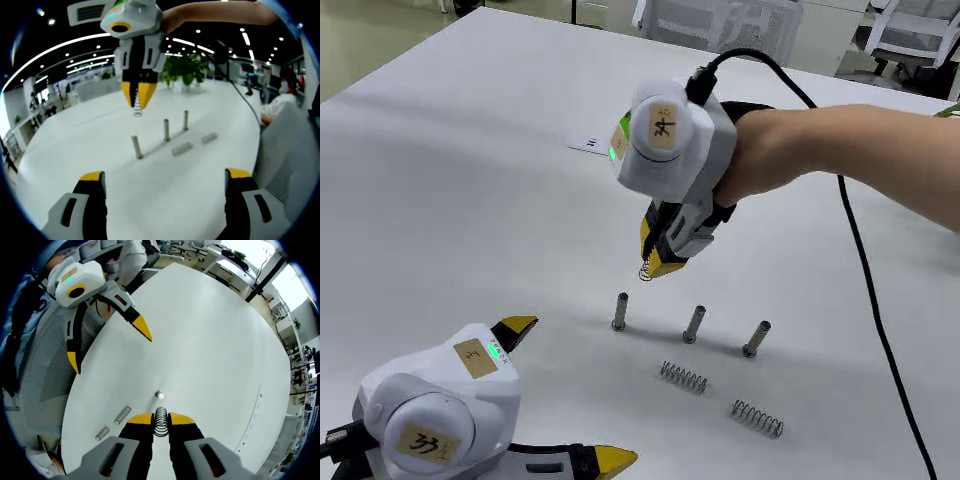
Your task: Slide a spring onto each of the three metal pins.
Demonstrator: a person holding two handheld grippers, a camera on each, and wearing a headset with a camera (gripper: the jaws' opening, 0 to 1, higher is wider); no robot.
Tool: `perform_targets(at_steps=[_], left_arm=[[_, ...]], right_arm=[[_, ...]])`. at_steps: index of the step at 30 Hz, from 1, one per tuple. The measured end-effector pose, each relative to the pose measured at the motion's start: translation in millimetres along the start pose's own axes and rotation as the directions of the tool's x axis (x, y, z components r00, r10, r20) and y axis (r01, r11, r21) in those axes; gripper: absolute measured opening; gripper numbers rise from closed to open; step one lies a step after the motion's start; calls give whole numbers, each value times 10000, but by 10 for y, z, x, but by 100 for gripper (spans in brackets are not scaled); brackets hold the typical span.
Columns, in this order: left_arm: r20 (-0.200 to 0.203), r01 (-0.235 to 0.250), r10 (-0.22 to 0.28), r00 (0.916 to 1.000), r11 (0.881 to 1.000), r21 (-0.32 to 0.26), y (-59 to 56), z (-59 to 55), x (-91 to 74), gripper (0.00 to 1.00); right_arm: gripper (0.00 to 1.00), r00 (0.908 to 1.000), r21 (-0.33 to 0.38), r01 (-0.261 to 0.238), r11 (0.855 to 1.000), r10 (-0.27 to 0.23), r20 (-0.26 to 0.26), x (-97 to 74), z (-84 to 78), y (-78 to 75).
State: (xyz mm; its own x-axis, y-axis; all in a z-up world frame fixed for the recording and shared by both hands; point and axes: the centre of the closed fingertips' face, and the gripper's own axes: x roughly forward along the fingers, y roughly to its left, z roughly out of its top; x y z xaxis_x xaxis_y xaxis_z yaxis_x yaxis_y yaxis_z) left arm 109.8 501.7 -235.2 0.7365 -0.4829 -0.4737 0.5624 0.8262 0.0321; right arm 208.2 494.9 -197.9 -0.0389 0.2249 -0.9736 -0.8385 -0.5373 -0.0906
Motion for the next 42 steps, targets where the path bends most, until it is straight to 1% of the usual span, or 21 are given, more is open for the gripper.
perform_targets(at_steps=[2,7,11,13,15,19,26,29,33,37,42], left_arm=[[3,-3,3,10000,10000,-5,-1,2,0,100],[-33,-37,36,10000,10000,-46,7,-6,-1,100],[-51,-35,35,10000,10000,-56,8,-13,-1,100],[-90,-30,30,10000,10000,-37,7,-21,0,98],[-45,-86,86,10000,10000,-35,17,-12,-3,99],[-14,-123,123,9999,9999,-83,27,-10,-10,99],[-32,-29,29,10000,10000,-30,1,-11,-2,99],[-57,-19,18,10000,10000,-25,1,-14,0,99],[-62,4,-4,10000,10000,-36,-2,-16,0,99],[-78,31,-31,10000,10000,-26,-3,-19,3,99],[-80,53,-53,10000,10000,-28,-2,-19,5,98]], right_arm=[[12,9999,-157,-66,9999,64,-140,34,11,7],[12,9995,-407,-169,9990,157,-285,105,43,23],[12,9990,-557,-223,9982,201,-406,139,31,31],[12,9985,-679,-249,9974,215,-496,159,27,40],[12,9980,-767,-290,9966,245,-588,179,19,47],[12,9980,-794,-302,9964,256,-584,190,32,47],[12,9980,-883,-324,9956,274,-563,193,86,50],[12,9972,-988,-379,9944,312,-683,212,86,59],[13,9970,-1011,-399,9941,330,-696,229,97,53],[13,9960,-1107,-448,9928,358,-822,250,86,53],[13,9951,-1133,-574,9919,477,-866,277,82,65]])
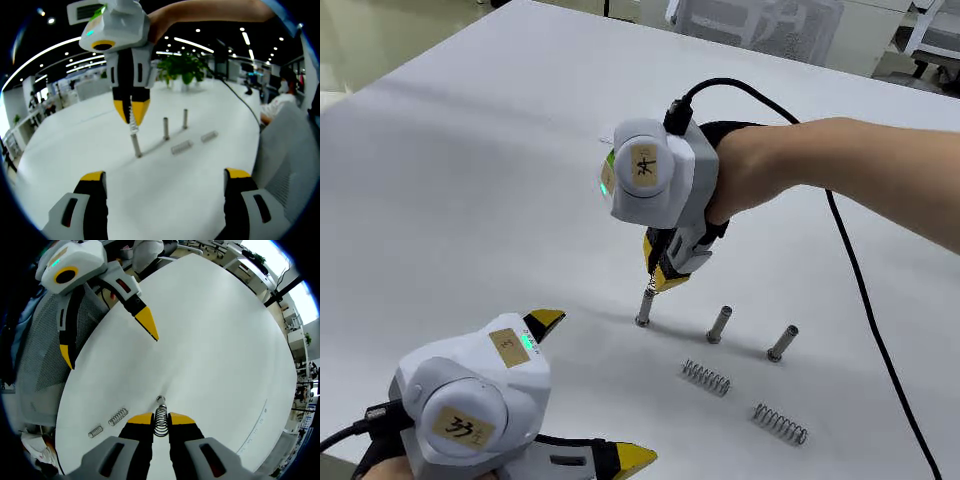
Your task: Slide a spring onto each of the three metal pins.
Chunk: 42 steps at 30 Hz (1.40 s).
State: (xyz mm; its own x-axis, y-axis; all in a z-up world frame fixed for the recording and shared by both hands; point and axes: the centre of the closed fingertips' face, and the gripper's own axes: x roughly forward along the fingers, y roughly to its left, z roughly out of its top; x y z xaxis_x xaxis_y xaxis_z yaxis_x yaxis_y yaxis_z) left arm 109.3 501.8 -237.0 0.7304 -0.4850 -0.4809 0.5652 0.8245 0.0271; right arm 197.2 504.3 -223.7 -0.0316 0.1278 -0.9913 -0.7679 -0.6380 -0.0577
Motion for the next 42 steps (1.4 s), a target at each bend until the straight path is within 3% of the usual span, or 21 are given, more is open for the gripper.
perform_targets(at_steps=[32,42], left_arm=[[-22,93,-93,10000,9999,-102,-5,-13,-2,97],[-54,98,-99,9999,9998,-147,-3,-20,-3,97]], right_arm=[[13,10000,-68,-83,9999,83,19,98,10,-78],[13,9998,-202,-125,9997,121,-183,184,-6,-73]])
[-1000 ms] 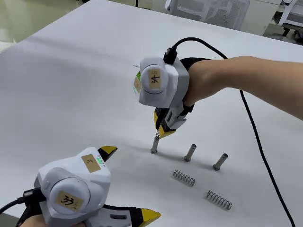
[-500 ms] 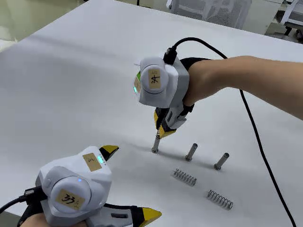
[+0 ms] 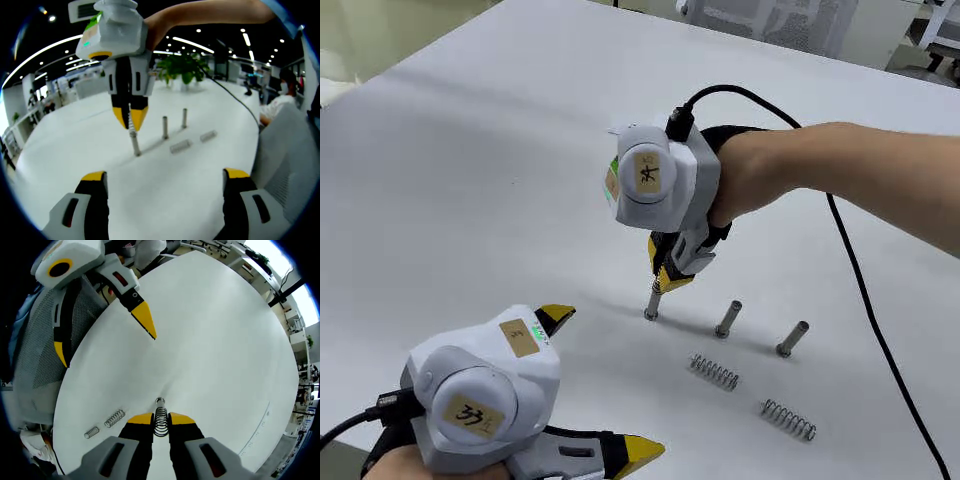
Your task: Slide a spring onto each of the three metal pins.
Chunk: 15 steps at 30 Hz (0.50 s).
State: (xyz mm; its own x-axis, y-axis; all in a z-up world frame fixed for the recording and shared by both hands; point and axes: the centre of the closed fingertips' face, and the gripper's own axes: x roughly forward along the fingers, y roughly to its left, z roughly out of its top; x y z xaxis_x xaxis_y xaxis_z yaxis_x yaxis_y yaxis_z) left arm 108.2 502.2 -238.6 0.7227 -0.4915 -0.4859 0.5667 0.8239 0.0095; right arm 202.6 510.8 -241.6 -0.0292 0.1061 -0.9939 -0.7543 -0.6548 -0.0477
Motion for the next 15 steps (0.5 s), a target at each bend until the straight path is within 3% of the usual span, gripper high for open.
perform_targets(at_steps=[15], left_arm=[[-74,135,-135,9999,9999,-69,-22,-20,11,96]], right_arm=[[13,9995,39,-99,9999,100,-302,289,-39,-2]])
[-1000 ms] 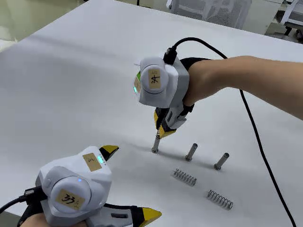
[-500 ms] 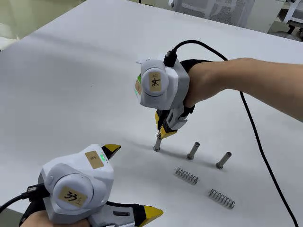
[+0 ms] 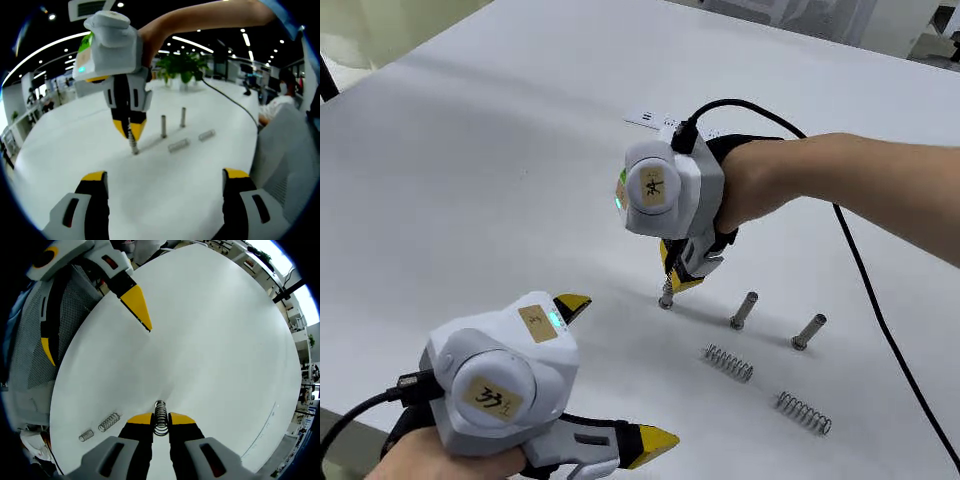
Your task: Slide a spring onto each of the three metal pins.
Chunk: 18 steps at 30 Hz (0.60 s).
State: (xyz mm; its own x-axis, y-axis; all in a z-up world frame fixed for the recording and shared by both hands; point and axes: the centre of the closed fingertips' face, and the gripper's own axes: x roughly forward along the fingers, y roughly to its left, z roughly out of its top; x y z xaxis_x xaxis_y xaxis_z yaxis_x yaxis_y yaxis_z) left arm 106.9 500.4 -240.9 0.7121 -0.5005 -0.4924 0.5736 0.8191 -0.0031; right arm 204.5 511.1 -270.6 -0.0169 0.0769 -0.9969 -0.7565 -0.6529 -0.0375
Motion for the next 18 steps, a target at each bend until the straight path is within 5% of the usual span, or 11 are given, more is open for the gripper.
perform_targets(at_steps=[18], left_arm=[[26,166,-166,9999,9998,-87,-26,-10,7,96]], right_arm=[[18,9997,296,-27,9996,34,-238,239,-116,25]])
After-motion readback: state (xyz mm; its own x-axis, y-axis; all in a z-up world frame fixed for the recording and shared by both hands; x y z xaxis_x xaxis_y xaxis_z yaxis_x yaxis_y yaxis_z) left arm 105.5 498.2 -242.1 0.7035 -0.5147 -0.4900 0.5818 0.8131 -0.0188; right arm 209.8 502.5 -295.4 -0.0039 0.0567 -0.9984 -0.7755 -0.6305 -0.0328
